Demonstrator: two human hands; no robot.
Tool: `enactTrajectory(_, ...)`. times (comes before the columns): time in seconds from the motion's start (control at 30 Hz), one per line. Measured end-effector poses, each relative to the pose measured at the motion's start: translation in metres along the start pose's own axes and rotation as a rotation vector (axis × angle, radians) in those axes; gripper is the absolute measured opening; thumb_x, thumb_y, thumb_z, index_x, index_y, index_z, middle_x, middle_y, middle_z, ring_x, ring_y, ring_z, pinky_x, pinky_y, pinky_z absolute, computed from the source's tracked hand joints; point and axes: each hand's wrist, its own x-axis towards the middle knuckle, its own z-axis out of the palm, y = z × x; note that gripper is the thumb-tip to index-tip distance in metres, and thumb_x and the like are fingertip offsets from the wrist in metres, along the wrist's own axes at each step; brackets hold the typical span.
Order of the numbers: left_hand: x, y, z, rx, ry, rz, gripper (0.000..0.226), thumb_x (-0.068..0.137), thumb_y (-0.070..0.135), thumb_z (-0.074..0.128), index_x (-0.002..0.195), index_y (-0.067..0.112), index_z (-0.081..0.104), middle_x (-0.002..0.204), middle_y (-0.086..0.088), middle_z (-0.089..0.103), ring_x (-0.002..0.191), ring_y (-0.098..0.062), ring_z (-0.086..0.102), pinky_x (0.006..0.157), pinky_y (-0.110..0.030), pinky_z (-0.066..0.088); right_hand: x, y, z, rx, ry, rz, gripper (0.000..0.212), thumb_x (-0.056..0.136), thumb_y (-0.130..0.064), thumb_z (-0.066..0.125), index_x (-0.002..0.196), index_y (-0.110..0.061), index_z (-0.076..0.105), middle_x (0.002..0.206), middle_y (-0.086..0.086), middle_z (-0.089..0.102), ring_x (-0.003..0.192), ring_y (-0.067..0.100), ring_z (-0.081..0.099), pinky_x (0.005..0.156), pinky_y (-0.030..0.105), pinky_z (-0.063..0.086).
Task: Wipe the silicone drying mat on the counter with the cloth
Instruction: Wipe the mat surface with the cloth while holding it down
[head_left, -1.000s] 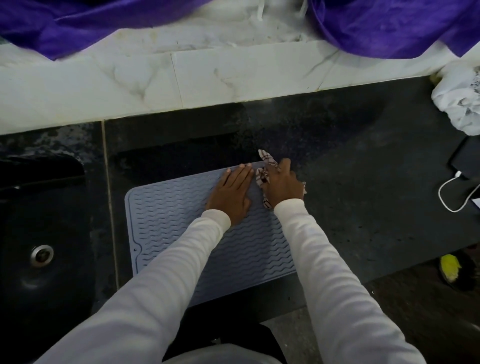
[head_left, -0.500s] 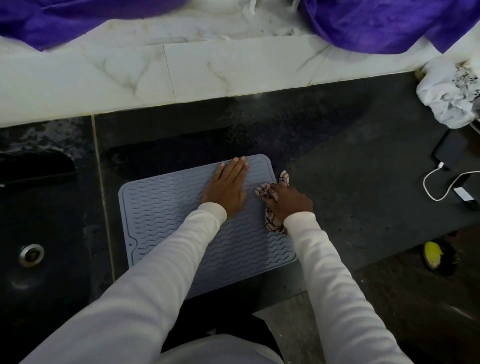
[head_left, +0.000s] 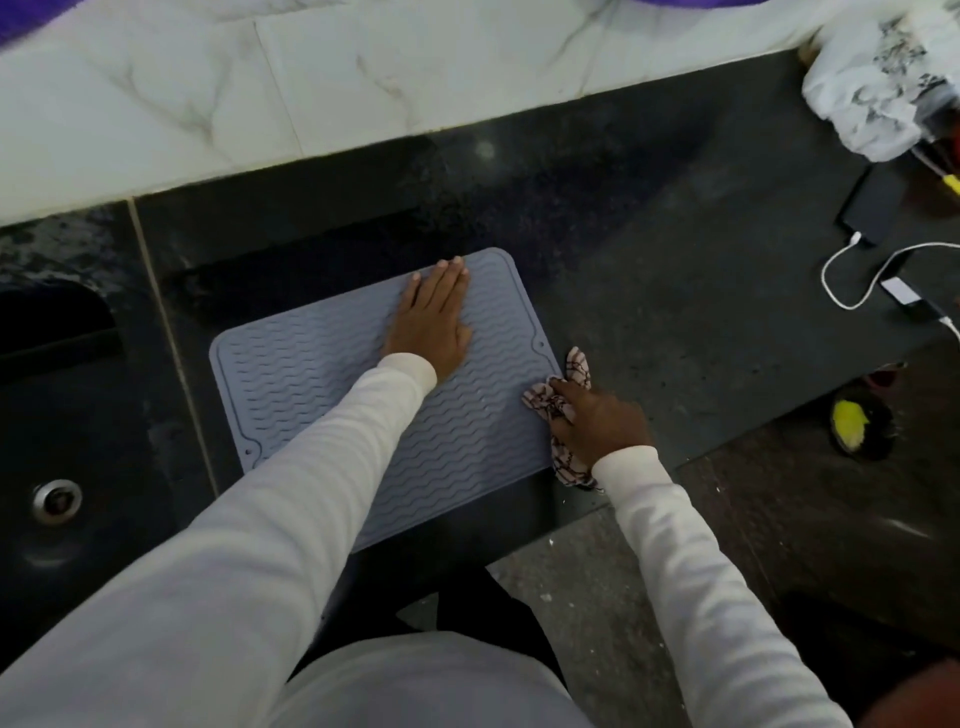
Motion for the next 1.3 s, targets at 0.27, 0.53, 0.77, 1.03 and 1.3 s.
enactTrajectory(0.27, 0.000, -0.001, 0.000, 0.006, -0.004, -0.004, 0.077, 0.085, 0.038, 0.015, 0.157, 0.012, 0.006, 0.165, -0.004, 0.003, 0.152, -0.021, 0.002, 0.123, -0.044, 0.003, -0.033, 0.011, 0.020, 0.083, -0.018, 0.054, 0.052, 0.090, -0.046, 0.050, 0.141, -0.040, 0.040, 0.125, 0.009, 0.062, 0.103, 0.033, 0.063, 0.085, 0.040, 0.050)
enactTrajectory(0.53, -0.001, -0.001, 0.001, -0.005, 0.018, -0.003, 0.075, 0.087, 0.037, 0.021, 0.157, 0.014, 0.007, 0.165, -0.003, 0.004, 0.152, -0.020, 0.002, 0.123, -0.044, 0.004, -0.020, -0.015, -0.028, 0.209, 0.134, -0.026, 0.036, 0.093, -0.050, 0.049, 0.124, -0.035, 0.057, 0.115, 0.010, 0.065, 0.097, 0.034, 0.065, 0.079, 0.036, 0.048)
enactTrajectory(0.77, 0.002, 0.001, 0.000, -0.002, 0.028, 0.001, 0.065, 0.098, 0.042, 0.018, 0.156, 0.014, 0.013, 0.165, -0.004, 0.008, 0.152, -0.020, 0.005, 0.123, -0.043, 0.004, 0.111, -0.098, -0.061, 0.228, 0.194, -0.066, 0.048, 0.097, -0.044, 0.044, 0.143, -0.032, 0.038, 0.129, 0.014, 0.053, 0.104, 0.040, 0.059, 0.083, 0.045, 0.047)
enactTrajectory(1.03, -0.001, 0.000, 0.001, -0.004, 0.026, -0.008, 0.078, 0.085, 0.041, 0.018, 0.157, 0.013, 0.009, 0.165, -0.004, 0.006, 0.152, -0.020, 0.005, 0.123, -0.044, 0.006, 0.079, -0.068, -0.055, 0.129, 0.095, -0.071, 0.050, 0.092, -0.036, 0.054, 0.140, -0.031, 0.042, 0.130, 0.018, 0.056, 0.107, 0.040, 0.059, 0.086, 0.045, 0.047)
enactTrajectory(1.3, -0.001, 0.001, -0.001, -0.007, 0.013, -0.024, 0.075, 0.088, 0.036, 0.026, 0.157, 0.014, 0.006, 0.165, -0.002, 0.003, 0.152, -0.020, 0.003, 0.123, -0.044, 0.006, 0.011, -0.015, -0.011, 0.208, 0.007, 0.017, 0.049, 0.094, -0.041, 0.049, 0.142, -0.041, 0.040, 0.125, 0.014, 0.062, 0.108, 0.039, 0.060, 0.091, 0.043, 0.047)
